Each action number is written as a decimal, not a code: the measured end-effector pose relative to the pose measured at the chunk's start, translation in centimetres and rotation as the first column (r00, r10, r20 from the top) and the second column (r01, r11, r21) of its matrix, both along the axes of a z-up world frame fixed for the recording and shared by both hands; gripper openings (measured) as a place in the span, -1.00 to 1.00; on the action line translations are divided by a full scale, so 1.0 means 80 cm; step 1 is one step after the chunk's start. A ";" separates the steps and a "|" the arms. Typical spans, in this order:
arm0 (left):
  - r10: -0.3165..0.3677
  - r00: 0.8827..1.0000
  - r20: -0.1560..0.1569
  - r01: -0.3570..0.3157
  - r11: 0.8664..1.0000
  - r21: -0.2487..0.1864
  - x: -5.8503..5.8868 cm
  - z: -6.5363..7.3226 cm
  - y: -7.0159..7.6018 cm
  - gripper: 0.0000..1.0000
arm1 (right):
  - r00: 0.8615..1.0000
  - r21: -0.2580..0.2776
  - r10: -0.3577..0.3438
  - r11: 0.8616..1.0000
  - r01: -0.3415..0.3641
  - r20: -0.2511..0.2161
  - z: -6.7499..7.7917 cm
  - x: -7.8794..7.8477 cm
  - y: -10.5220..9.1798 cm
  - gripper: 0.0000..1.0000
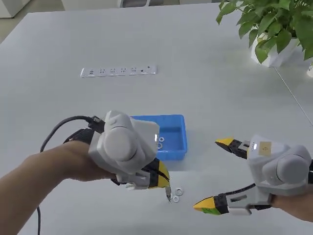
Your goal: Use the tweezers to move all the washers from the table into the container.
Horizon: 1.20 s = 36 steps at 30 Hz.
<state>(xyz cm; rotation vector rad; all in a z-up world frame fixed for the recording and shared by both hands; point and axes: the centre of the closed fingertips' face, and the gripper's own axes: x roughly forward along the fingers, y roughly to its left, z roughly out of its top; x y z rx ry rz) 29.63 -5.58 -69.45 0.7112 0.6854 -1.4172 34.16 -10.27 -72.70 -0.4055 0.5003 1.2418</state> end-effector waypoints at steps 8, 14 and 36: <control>-0.008 1.000 0.000 0.008 1.000 0.006 0.000 0.000 0.000 -0.93 | 0.996 0.015 0.093 0.996 -0.093 0.010 -0.006 -0.022 0.020 0.60; -0.011 1.000 -0.004 0.011 1.000 0.009 0.001 0.000 0.000 -0.94 | 0.984 0.005 0.177 0.984 -0.177 0.024 -0.017 -0.039 0.041 0.13; -0.011 1.000 -0.012 0.011 1.000 0.005 0.001 0.000 -0.001 -0.94 | 0.948 -0.061 0.318 0.946 -0.317 0.003 -0.049 -0.053 0.088 -0.68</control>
